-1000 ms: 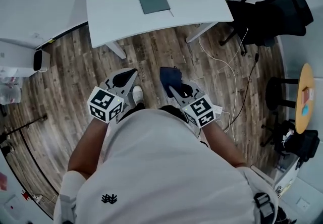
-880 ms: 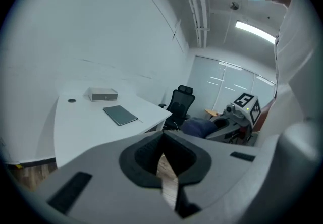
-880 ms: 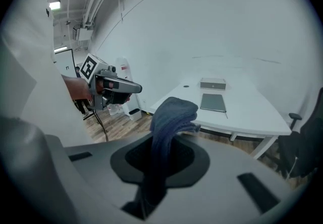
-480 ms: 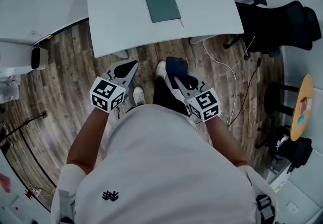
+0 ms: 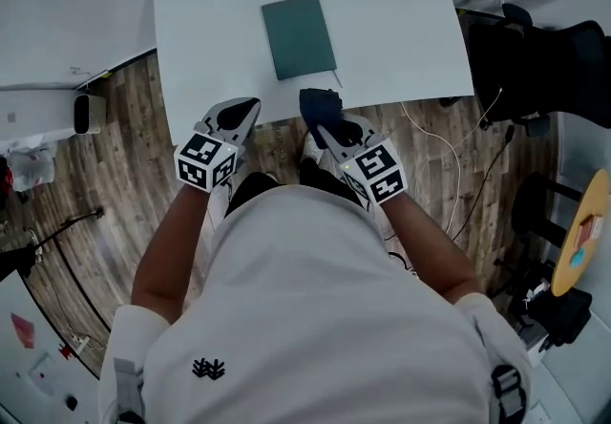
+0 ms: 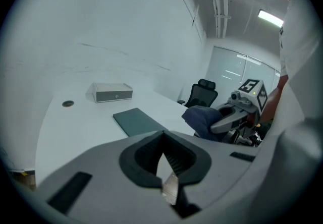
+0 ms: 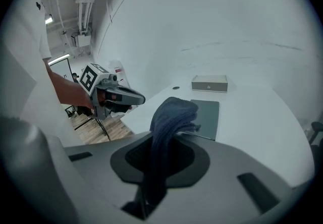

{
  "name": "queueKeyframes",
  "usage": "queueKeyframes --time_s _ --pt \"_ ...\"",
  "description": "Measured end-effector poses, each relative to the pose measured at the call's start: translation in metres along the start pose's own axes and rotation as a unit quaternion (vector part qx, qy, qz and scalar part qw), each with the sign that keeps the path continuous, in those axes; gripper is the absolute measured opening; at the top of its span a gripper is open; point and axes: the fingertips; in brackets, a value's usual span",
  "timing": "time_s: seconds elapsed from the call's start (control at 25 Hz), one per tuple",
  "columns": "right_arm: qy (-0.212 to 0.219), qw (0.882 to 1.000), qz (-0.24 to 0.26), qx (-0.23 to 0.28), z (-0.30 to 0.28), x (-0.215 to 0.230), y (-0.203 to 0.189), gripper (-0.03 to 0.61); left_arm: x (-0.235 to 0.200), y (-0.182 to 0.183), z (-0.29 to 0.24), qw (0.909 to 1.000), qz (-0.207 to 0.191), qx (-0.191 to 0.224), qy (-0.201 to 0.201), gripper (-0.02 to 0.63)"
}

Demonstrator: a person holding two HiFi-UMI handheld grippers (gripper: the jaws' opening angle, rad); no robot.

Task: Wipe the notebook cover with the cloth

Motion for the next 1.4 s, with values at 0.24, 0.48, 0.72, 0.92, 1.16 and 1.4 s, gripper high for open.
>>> queueKeyframes --time_s 0.24,0.48,0.72,0.92,1.16,1.4 --pt "0.025 0.999 0.014 -0.029 -0.044 0.031 -0.003 0.044 -0.035 -0.005 -0.05 0.9995 -0.02 -0.022 0.009 0.005" --pt "0.029 0.997 0.015 -0.07 -0.093 0.031 -0.014 0.044 -0.067 -0.024 -0.091 0.9983 -0.021 -0.052 -0.018 0.006" --pt "0.022 0.993 0.027 -0.114 -0.129 0.037 -0.03 0.044 -0.085 -0.046 -0.126 0.9959 -0.014 -0.072 -0.052 0.005" --pt "0.007 0.99 0.018 -0.14 -0.143 0.04 -0.042 0.043 -0.093 -0.053 -0.135 0.9937 -0.009 -0.077 -0.081 0.005" --pt "-0.03 0.988 -0.005 -0.15 -0.128 0.059 -0.049 0.043 -0.073 -0.063 -0.136 0.9822 -0.09 -0.116 -0.117 0.005" --pt "-0.075 0.984 -0.024 -0.157 -0.105 0.088 -0.056 0.043 -0.07 -0.067 -0.135 0.9784 -0.115 -0.118 -0.125 0.005"
Point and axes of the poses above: the fingertips, and each gripper's own axes: z backward along the fingers, x to its right, y out of its top, and after that the axes turned 10 degrees about x, right-handed
